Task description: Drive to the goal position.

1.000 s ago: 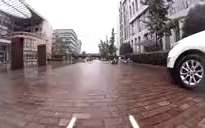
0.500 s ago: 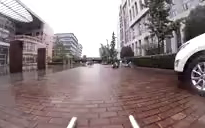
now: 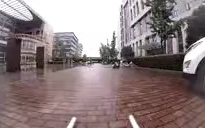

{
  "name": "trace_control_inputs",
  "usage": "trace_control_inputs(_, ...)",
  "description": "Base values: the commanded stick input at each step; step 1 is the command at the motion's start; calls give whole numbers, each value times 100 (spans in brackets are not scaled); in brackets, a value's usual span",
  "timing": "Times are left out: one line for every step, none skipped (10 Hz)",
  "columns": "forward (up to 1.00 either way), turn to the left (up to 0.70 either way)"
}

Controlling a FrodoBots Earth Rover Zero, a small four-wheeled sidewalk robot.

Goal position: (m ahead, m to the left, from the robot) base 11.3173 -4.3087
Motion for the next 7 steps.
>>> trace_control_inputs(70, -14)
trace_control_inputs(70, -14)
trace_control_inputs(70, -14)
trace_control_inputs(70, -14)
trace_control_inputs(70, -2)
trace_control_inputs(70, 0)
trace_control_inputs(70, 0)
